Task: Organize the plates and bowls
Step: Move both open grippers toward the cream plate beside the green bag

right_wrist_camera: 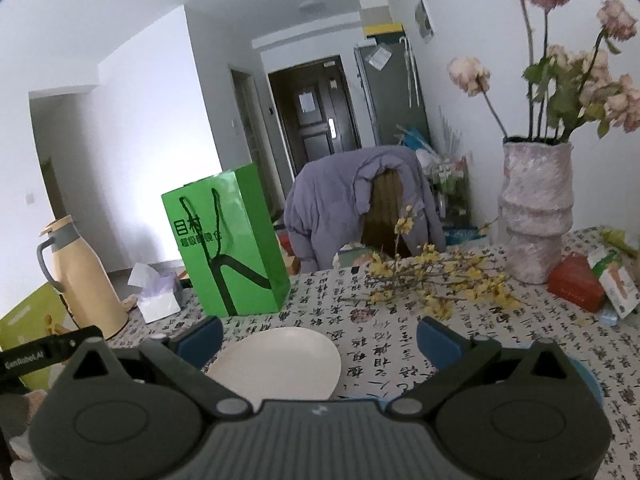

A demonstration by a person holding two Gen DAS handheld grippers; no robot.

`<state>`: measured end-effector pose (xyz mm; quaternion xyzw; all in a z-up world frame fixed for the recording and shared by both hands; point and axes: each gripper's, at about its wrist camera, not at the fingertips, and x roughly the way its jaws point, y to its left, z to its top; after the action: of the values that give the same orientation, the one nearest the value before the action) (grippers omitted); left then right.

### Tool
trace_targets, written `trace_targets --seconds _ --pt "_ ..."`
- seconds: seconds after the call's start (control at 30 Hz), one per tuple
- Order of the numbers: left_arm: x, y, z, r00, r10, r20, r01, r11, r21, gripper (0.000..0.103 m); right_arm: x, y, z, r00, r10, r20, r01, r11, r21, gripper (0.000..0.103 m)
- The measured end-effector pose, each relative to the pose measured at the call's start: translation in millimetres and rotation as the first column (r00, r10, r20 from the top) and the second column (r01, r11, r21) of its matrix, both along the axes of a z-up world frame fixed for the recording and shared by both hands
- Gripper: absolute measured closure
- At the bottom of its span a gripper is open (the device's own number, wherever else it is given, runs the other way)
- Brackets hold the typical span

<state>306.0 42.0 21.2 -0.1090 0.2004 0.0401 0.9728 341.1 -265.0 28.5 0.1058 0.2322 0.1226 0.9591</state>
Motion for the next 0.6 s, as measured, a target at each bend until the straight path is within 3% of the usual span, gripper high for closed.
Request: trace_targets --seconds 0.6 --pt "82 21 -18 0.998 0.037 -0.044 -0.04 0.995 -0.088 0.0 93 22 -29 0.989 -0.029 -0.145 0.026 0.999 -0.028 0.0"
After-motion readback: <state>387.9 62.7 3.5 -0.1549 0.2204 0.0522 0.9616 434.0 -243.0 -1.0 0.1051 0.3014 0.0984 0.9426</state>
